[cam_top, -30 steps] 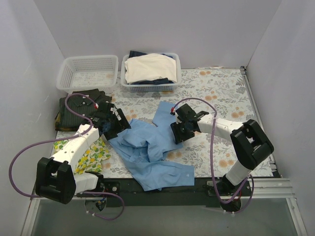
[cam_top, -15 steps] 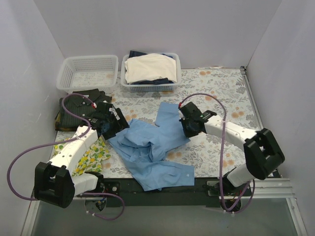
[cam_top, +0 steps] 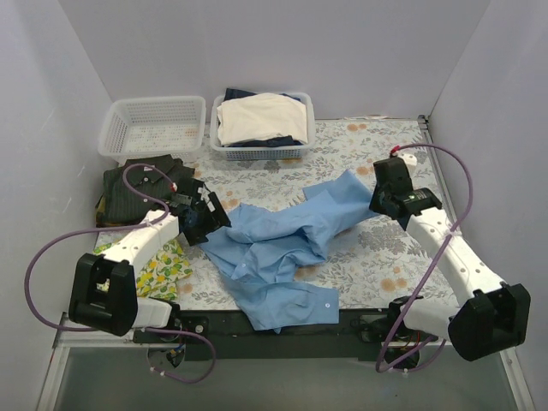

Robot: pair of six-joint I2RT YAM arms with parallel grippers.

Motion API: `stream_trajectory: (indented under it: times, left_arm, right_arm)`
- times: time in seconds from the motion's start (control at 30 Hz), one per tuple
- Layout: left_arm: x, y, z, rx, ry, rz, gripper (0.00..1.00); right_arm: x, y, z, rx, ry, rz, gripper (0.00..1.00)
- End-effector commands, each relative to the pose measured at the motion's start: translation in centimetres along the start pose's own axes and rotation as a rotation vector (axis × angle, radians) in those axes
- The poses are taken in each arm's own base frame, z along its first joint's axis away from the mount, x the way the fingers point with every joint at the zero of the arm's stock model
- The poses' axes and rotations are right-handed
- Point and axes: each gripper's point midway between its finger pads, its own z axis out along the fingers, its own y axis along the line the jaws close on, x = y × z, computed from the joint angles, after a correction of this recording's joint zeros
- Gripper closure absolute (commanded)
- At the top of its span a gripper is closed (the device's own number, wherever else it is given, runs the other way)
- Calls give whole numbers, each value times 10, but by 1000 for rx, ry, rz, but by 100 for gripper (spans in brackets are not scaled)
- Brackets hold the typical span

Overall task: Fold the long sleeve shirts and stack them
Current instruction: Flatten the shirt out

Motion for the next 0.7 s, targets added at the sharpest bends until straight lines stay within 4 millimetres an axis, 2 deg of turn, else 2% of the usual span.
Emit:
stream_trajectory:
  times: [0.0, 0.07, 0.23, 0.3, 0.37, 0.43, 0.53, 0.67]
  left_arm:
    - [-20, -29, 2, 88, -30, 21, 17]
    - [-25, -39, 3, 127, -35, 42, 18]
    - [-25, -72, 1, 302, -30, 95, 18]
    - [-26, -77, 2, 323, -31, 95, 18]
    - [-27, -70, 14, 264, -16, 65, 18]
    - [-24, -43, 33, 103, 7, 21, 19]
    - [-34, -29, 40, -6, -34, -5, 21]
    - [-49, -17, 36, -135, -116, 8, 21]
  right_arm:
    - [-21, -42, -3, 132, -73, 144, 99]
    - [-28, -46, 1, 138, -78, 165, 99]
    - [-36, -27, 10, 58, -38, 154, 99]
    - [-36, -24, 14, 48, -27, 148, 99]
    - [-39, -22, 15, 42, -27, 142, 99]
    - [-40, -20, 16, 35, -26, 132, 99]
    - [-41, -19, 18, 32, -24, 130, 99]
    - [-38, -20, 21, 37, -14, 126, 99]
